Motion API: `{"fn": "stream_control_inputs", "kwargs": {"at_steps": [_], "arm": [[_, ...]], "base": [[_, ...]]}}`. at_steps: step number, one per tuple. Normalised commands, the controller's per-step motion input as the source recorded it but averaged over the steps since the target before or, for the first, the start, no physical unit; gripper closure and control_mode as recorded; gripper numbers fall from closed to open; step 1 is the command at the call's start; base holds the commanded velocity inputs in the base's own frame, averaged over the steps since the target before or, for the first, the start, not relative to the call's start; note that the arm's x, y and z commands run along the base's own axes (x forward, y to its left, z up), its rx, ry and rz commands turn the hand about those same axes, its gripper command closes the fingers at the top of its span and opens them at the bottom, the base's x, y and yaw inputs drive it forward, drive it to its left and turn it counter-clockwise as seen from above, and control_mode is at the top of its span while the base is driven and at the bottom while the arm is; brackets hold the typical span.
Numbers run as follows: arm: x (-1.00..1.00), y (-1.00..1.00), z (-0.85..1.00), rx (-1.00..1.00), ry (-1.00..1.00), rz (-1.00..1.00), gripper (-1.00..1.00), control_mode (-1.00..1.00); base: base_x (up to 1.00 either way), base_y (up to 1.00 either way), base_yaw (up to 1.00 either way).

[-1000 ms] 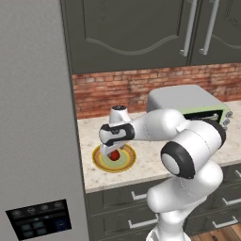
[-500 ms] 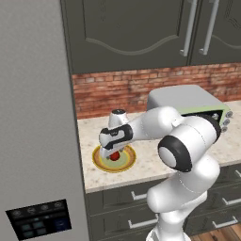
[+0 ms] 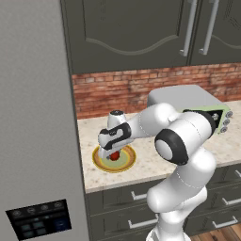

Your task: Pick the bell pepper from the counter and place it in the microwave. Then turn on the microwave.

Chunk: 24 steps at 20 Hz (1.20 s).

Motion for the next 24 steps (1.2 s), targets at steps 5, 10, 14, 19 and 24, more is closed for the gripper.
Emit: {"fn": "stream_control_inputs", "kwargs": {"at_steps": [5,10,14,19,24], "arm": [[0.0,0.0,0.0,0.0,0.0,0.0,1.0,-1.0],[0.0,0.0,0.06,0.0,0.0,0.0,1.0,-1.0],[-0.05,0.0,0.23,0.0,0.0,0.0,1.0,-1.0],[-0.19,0.0,0.29,0.0,0.0,-0.01,1.0,-1.0],[-0.27,0.0,0.2,0.0,0.0,-0.04,1.0,-1.0]], "base": [[0.0,0.0,0.0],[0.0,0.0,0.0],[0.0,0.0,0.0],[0.0,0.0,0.0],[0.0,0.0,0.0]]}}
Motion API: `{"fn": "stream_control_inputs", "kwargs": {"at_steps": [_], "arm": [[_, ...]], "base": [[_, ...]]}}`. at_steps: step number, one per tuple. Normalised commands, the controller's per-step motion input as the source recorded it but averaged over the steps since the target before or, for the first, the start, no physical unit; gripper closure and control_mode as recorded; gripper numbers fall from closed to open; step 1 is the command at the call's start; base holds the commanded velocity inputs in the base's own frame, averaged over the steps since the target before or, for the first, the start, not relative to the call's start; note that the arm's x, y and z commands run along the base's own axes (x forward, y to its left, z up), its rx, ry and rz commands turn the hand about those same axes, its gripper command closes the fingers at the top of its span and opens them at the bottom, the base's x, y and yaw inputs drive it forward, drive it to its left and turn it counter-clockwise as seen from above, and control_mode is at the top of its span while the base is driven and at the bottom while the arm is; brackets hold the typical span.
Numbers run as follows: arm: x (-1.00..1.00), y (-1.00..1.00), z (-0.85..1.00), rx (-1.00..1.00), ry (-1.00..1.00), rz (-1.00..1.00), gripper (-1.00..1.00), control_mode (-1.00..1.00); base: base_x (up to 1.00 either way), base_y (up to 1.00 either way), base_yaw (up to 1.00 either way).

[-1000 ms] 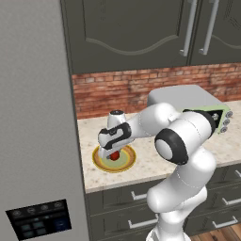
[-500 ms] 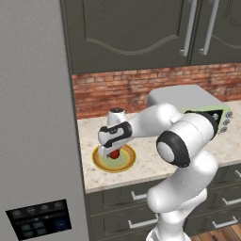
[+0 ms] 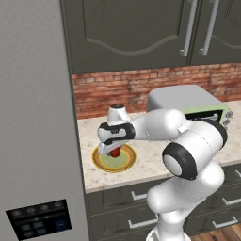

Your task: Pick the bell pepper from the counter and place it in the microwave. Then turn on the microwave.

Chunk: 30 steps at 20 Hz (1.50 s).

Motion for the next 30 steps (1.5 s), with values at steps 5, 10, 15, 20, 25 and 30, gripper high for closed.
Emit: {"fn": "stream_control_inputs", "kwargs": {"at_steps": [5,10,15,20,25,30], "arm": [[-0.26,-0.13,0.29,0.01,0.0,-0.08,1.0,-1.0],[-0.48,-0.28,0.34,0.04,0.0,-0.09,1.0,-1.0],[-0.74,-0.22,0.33,0.02,-0.01,-0.17,1.0,-1.0],[-0.61,-0.2,0.26,0.0,-0.01,-0.21,1.0,-1.0],[-0.45,-0.26,0.48,0.0,0.0,-0.18,1.0,-1.0],[-0.37,-0.15,0.55,0.0,0.0,-0.12,1.0,-1.0]], "base": [[0.0,0.0,0.0],[0.0,0.0,0.0],[0.0,0.0,0.0],[0.0,0.0,0.0],[0.0,0.0,0.0],[0.0,0.0,0.0]]}}
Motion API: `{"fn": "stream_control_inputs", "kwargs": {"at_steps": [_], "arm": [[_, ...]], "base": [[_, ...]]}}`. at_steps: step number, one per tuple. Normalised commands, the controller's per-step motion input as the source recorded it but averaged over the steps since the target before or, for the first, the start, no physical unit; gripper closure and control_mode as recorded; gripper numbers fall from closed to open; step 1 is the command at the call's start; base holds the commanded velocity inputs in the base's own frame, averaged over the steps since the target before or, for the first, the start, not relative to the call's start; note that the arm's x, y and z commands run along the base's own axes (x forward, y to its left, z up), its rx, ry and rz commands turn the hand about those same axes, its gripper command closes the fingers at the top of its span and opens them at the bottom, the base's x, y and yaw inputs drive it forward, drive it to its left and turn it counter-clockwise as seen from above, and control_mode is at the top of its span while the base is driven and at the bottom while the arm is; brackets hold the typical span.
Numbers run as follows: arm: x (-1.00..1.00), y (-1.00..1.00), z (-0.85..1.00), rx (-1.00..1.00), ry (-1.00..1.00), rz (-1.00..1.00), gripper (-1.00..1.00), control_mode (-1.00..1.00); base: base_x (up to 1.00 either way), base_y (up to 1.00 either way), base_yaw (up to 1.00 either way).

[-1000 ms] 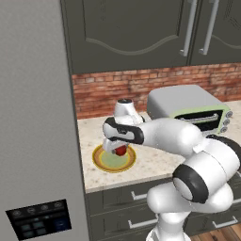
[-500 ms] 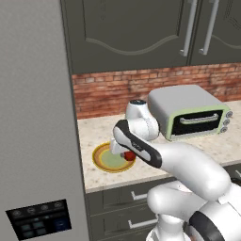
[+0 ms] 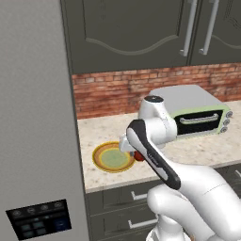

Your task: Pick the bell pepper from the counter and place it in the microwave. Then turn on the microwave.

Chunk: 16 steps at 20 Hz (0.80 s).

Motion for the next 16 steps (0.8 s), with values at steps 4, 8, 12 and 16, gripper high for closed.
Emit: {"fn": "stream_control_inputs", "kwargs": {"at_steps": [4,8,12,16], "arm": [[-0.49,-0.13,0.64,0.0,0.0,-0.12,1.0,-1.0],[-0.43,-0.13,0.6,0.0,-0.03,-0.13,1.0,-1.0],[-0.44,-0.12,0.54,0.0,-0.02,-0.06,1.0,-1.0],[-0.26,-0.01,0.48,0.0,0.0,0.0,1.0,-1.0]], "base": [[0.0,0.0,0.0],[0.0,0.0,0.0],[0.0,0.0,0.0],[0.0,0.0,0.0]]}}
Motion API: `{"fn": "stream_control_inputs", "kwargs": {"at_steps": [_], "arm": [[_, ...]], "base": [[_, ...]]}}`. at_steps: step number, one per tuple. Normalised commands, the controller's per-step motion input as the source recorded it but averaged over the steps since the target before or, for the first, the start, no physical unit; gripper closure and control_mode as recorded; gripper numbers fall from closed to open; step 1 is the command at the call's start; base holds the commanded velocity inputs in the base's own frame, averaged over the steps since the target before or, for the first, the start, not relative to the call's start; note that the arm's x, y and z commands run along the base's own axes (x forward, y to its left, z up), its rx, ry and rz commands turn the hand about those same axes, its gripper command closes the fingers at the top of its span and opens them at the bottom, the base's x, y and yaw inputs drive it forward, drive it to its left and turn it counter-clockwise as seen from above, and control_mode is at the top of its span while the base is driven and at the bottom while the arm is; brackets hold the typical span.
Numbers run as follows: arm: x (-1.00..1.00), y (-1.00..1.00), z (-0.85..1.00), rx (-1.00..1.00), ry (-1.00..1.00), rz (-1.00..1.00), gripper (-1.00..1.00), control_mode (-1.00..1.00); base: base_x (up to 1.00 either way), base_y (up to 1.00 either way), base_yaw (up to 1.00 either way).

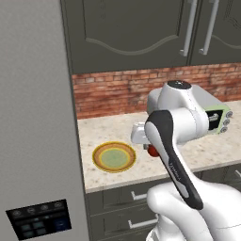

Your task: Pick the bell pepper from the counter and place it in the microwave. Then turn on the microwave.

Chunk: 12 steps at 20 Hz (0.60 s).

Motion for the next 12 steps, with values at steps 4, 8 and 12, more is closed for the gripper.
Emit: {"fn": "stream_control_inputs", "kwargs": {"at_steps": [4,8,12], "arm": [[-0.11,0.0,0.25,-0.04,0.0,0.07,1.0,-1.0],[-0.14,-0.11,0.05,-0.06,0.0,0.08,1.0,-1.0],[-0.42,-0.27,0.09,-0.03,0.0,0.05,1.0,-1.0]], "base": [[0.0,0.0,0.0],[0.0,0.0,0.0],[0.0,0.0,0.0]]}}
